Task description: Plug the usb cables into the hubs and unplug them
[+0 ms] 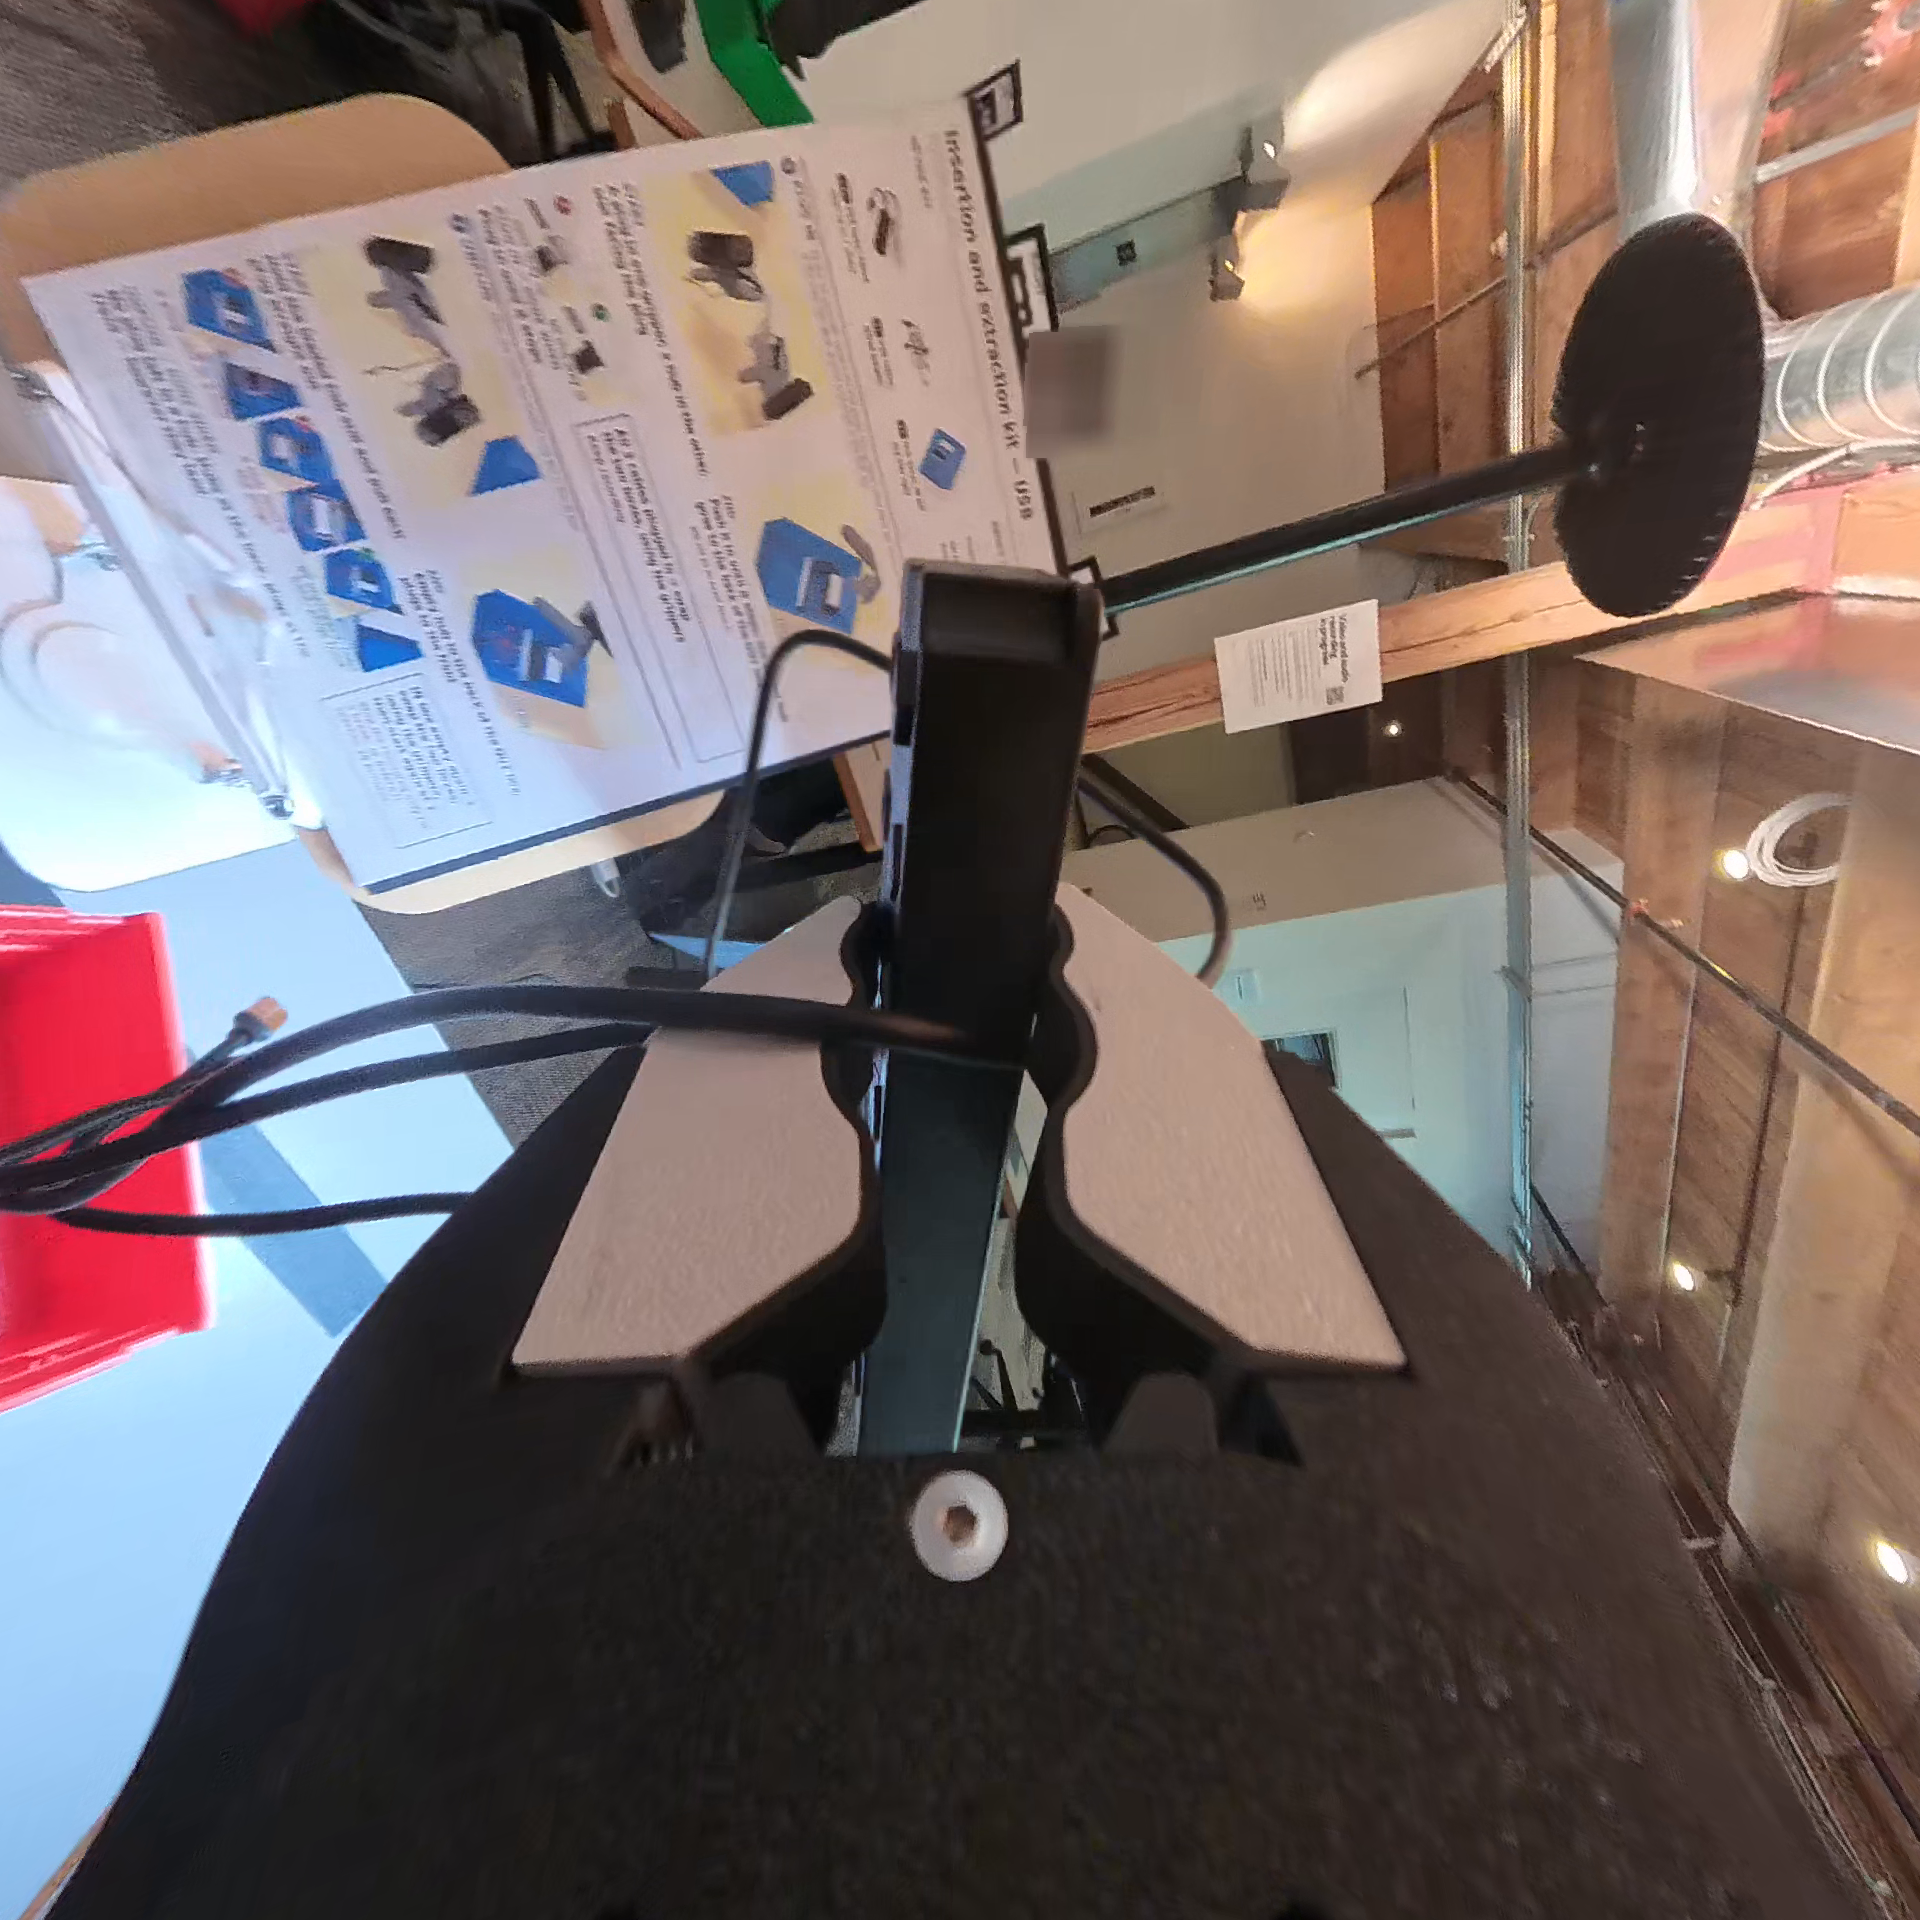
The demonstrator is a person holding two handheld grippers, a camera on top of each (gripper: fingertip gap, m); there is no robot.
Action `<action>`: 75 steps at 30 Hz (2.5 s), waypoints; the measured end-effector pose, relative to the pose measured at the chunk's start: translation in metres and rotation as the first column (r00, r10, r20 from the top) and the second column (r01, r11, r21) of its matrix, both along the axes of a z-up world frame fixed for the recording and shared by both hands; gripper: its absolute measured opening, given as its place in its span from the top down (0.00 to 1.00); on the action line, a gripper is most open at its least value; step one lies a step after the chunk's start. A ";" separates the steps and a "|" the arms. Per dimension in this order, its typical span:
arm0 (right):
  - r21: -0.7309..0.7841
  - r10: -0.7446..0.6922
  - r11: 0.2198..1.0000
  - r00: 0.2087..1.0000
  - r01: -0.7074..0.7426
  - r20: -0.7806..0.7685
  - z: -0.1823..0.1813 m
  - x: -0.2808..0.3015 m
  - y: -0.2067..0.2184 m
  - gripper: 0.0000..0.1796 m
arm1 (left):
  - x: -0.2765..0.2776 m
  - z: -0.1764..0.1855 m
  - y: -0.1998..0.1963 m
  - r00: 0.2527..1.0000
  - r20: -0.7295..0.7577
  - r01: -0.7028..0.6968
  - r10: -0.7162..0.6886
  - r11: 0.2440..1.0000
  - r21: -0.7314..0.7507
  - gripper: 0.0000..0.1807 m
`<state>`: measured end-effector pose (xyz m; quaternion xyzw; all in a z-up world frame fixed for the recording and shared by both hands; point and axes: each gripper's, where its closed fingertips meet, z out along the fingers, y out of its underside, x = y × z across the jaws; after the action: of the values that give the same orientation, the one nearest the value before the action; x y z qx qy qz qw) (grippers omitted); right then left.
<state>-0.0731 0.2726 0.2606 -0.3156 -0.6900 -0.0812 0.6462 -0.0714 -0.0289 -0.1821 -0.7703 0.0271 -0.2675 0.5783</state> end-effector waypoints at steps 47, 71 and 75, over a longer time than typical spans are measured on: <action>-0.655 0.029 0.724 0.939 0.216 0.342 -0.447 -0.017 0.062 0.80 | 0.027 -0.050 -0.003 0.991 -0.065 0.109 -0.121 0.981 -0.158 0.87; -0.806 0.021 0.442 0.903 -0.393 -0.429 -0.401 0.122 -0.121 1.00 | -0.154 0.071 -0.058 0.824 -0.283 -0.475 0.490 0.871 0.124 0.79; -0.811 0.037 0.367 0.878 -0.456 -0.477 -0.438 0.120 -0.133 0.94 | -0.233 0.072 -0.060 0.733 -0.407 -0.591 0.545 0.807 0.015 0.79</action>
<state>0.0468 0.1395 -0.1774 -0.5134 -0.5220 0.4682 0.4947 -0.3044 -0.0891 -0.1100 -0.8107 -0.1099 0.0806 0.5693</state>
